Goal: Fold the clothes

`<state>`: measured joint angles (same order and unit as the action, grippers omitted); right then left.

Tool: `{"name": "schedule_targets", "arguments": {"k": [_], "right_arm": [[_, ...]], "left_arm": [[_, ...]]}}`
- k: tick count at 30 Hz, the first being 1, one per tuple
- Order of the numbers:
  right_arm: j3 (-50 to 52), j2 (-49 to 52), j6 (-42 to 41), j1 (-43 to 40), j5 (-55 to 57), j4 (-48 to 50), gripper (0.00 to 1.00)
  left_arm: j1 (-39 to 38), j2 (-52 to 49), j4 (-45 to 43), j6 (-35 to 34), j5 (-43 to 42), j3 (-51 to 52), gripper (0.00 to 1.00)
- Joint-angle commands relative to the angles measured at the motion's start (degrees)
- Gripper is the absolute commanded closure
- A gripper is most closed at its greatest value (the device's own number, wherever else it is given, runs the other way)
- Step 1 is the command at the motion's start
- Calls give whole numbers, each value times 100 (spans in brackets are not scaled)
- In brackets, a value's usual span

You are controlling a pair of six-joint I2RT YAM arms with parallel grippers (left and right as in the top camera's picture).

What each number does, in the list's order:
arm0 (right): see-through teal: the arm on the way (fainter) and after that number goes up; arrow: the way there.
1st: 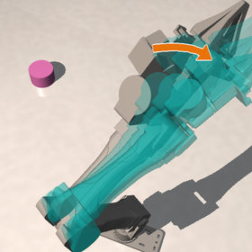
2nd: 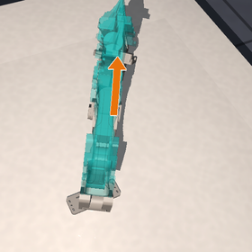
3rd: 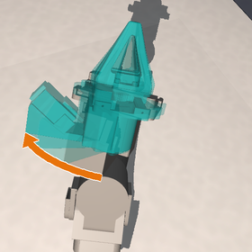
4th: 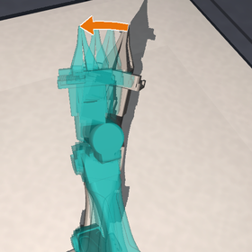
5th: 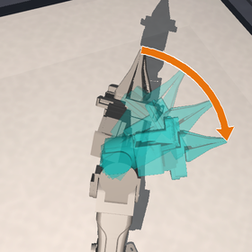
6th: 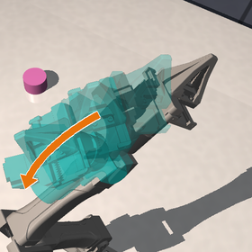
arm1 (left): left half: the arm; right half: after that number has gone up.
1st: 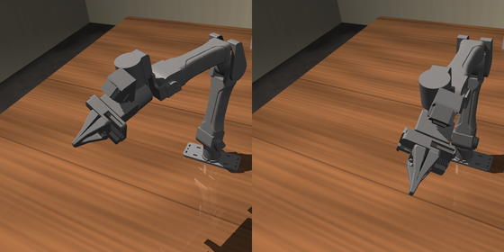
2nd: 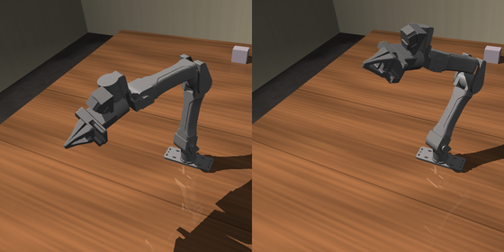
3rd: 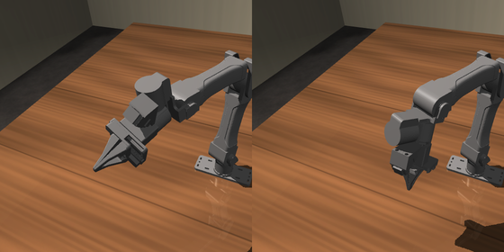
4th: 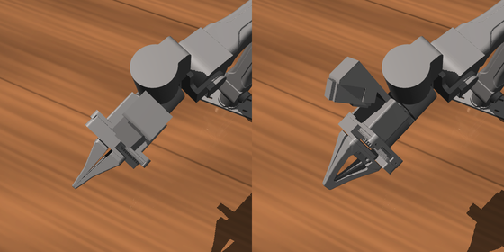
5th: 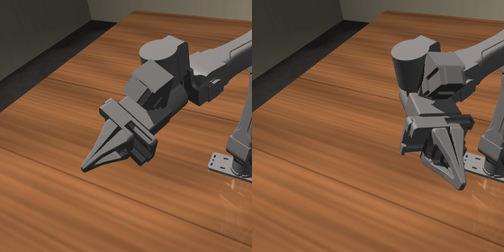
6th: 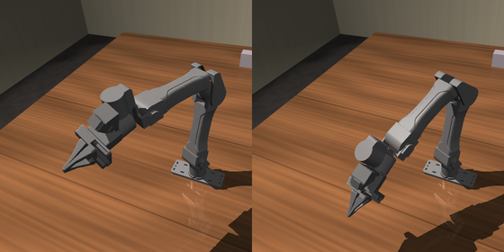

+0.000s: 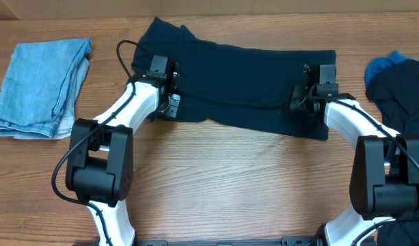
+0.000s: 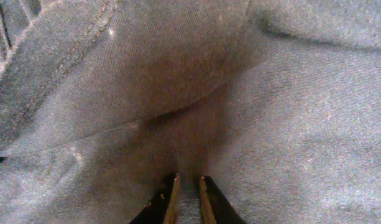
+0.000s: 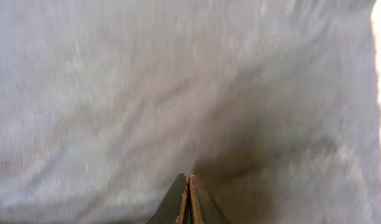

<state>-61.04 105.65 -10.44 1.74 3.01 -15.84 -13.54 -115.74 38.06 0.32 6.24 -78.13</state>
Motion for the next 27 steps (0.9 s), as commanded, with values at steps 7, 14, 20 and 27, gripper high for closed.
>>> {"name": "schedule_targets", "arguments": {"k": [7,14,20,27], "right_arm": [[-1290,11,811,-168,-1436,-1727,96],[-793,46,1016,-35,-1360,-2542,96],[-70,79,846,-35,-1204,-1729,96],[313,79,275,-46,-907,-1781,96]], "left_arm": [[-20,-83,-57,-33,-13,42,84],[-26,-83,-31,-35,-13,39,96],[-26,-85,-376,-59,-15,42,96],[-24,-85,-37,-125,-11,68,96]]}}
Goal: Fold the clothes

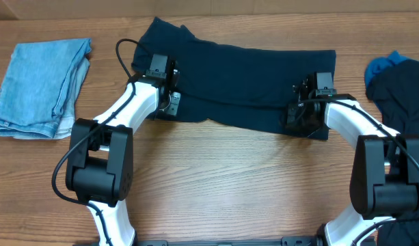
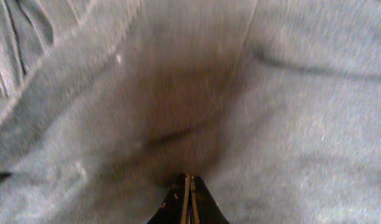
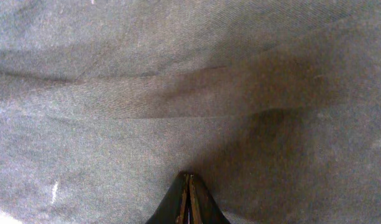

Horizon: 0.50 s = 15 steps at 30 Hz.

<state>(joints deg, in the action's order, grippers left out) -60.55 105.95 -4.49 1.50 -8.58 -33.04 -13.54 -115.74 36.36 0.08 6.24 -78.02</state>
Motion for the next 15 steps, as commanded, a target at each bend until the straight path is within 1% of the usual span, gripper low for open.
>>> {"name": "schedule_targets", "arguments": {"k": [1,5,6,8,9,13,15], "right_arm": [[302,48,-411,-22,251,-98,96],[361,48,-719,-24,271,-601,96],[361,48,-962,-33,492,-787,96],[361,48,-1513,-59,1080,-1204,96],[361,48,-1582,-70,1207,-1279,96],[350,48,-1591,-195,1412,-1263,96],[350,48,-1502,-352,1412,-1010,96]], "left_arm": [[-22,-85,127,-177,-11,101,96],[-26,-85,181,-549,-24,404,96],[-26,-85,339,-669,-33,431,96],[-37,-83,608,-702,-37,428,96],[-37,-83,719,-708,-39,428,96],[-37,-83,1202,-957,-155,428,96],[-37,-83,1438,-960,-634,428,96]]}}
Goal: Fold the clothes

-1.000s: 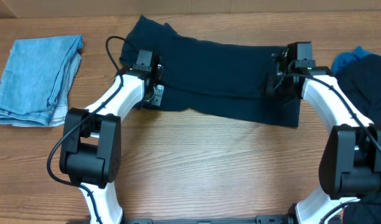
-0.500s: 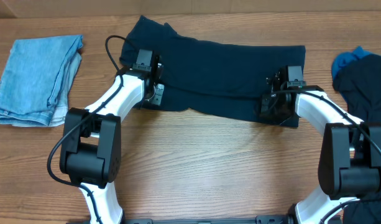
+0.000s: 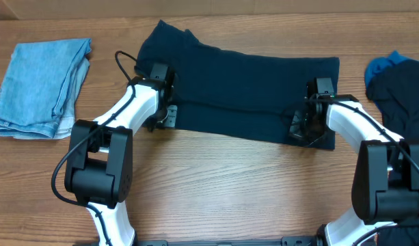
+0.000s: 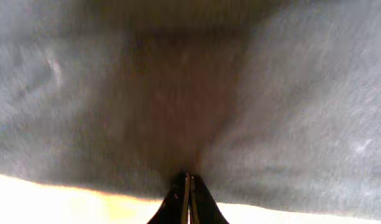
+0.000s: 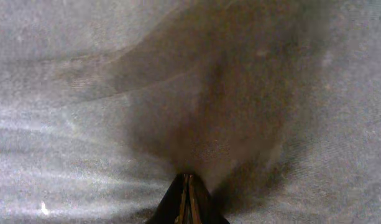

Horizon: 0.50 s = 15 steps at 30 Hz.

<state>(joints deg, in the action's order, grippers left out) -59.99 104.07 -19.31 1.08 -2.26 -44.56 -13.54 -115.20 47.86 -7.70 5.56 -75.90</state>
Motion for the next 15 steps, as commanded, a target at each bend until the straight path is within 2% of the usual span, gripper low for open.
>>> {"name": "schedule_targets", "arguments": {"k": [1,4,10,13,15], "right_arm": [[293,236,48,-352,780,234,96],[291,236,175,-439,778,448,96],[291,236,455,-437,758,640,96],[291,236,455,-437,739,671,96],[291,236,452,-437,710,675,96]], "left_arm": [[-37,-138,385,-179,-811,216,96],[-39,-136,713,-350,-1279,214,96],[-37,114,1174,-481,-1283,17,96],[-37,686,1034,-640,-682,-291,96],[-35,1029,605,-807,129,-304,96]]}}
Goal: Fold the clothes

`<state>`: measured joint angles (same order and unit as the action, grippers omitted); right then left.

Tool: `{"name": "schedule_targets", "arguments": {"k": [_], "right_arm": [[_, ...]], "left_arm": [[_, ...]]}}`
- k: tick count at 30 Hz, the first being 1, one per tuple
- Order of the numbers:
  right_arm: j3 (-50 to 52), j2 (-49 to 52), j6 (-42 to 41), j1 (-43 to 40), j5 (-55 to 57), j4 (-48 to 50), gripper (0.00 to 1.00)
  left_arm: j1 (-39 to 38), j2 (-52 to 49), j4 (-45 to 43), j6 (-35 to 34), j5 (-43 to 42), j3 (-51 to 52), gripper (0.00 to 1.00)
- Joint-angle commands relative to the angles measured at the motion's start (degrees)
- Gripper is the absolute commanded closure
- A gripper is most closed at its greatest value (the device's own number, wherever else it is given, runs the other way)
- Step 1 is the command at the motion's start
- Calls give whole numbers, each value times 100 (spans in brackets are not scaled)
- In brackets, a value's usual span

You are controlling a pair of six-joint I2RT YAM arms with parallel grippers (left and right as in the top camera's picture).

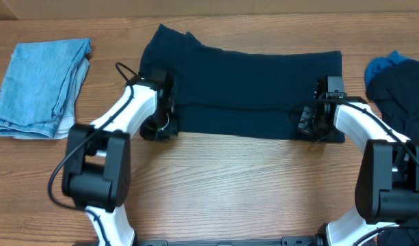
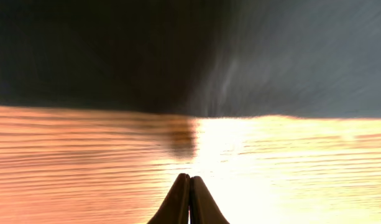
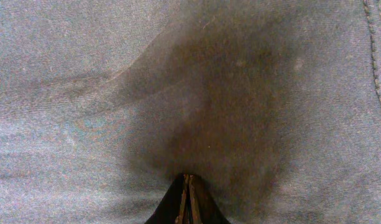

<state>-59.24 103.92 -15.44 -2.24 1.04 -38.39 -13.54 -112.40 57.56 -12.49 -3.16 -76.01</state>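
Note:
A dark navy garment (image 1: 243,89) lies spread flat across the far half of the wooden table (image 1: 230,184). My left gripper (image 1: 156,130) is at its near left edge. In the left wrist view it (image 2: 190,177) is shut over bare wood, with the garment's edge (image 2: 178,50) just beyond and nothing between the fingers. My right gripper (image 1: 306,128) is near the near right corner. In the right wrist view it (image 3: 188,177) is shut, tips resting on the fabric (image 3: 115,74), with a stitched hem (image 3: 376,56) at the right.
A folded light blue cloth (image 1: 42,78) lies at the far left. A heap of dark and blue clothes (image 1: 397,82) sits at the right edge, close to my right arm.
My left gripper, still shut, was on the fabric near its edge and is now off it over bare wood. The right gripper sits a little further right. The garment's near edge looks straighter.
First my left fingers stood slightly apart on the fabric and the right gripper was shut on top of it. Then both were shut on the cloth, each nearer the garment's near edge. Now the garment lies flatter and wider.

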Motion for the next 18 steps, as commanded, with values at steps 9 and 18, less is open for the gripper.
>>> {"name": "schedule_targets", "arguments": {"k": [9,18], "right_arm": [[216,251,66,-105,378,83,96],[216,251,70,-107,411,-92,96]], "left_arm": [[214,-61,-1180,-339,1414,-92,96],[452,-516,-1128,-450,1810,127,96]]}}
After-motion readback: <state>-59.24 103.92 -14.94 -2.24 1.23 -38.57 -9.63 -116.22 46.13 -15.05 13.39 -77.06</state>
